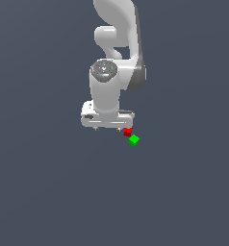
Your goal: Stack the red cube on top of the green cube.
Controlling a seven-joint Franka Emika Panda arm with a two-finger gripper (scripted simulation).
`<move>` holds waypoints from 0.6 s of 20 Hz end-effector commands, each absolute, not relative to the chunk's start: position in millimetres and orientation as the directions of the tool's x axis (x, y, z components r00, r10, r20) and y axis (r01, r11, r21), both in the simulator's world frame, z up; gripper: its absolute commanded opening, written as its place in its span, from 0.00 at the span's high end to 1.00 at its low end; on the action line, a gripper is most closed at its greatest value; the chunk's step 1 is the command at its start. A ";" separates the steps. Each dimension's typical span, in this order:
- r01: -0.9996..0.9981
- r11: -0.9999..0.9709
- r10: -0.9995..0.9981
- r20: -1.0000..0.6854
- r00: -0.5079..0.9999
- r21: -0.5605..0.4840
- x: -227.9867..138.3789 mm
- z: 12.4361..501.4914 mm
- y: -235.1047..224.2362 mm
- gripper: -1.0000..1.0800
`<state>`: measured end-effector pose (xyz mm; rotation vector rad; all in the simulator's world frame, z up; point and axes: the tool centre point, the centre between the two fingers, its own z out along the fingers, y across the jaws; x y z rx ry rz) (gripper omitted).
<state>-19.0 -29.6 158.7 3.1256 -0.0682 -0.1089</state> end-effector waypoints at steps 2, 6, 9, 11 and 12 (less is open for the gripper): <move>-0.043 -0.999 -0.044 -0.069 0.997 0.015 -19.1 158.5 -29.3 0.04; -0.051 -0.999 -0.052 -0.067 0.996 0.015 -22.4 155.9 -26.6 0.04; -0.063 -0.998 -0.064 -0.063 0.996 0.014 -27.7 151.6 -21.7 0.04; -0.075 -0.997 -0.076 -0.060 0.995 0.014 -32.7 147.4 -16.9 0.04; -0.083 -0.996 -0.083 -0.058 0.995 0.013 -35.7 144.8 -14.1 0.04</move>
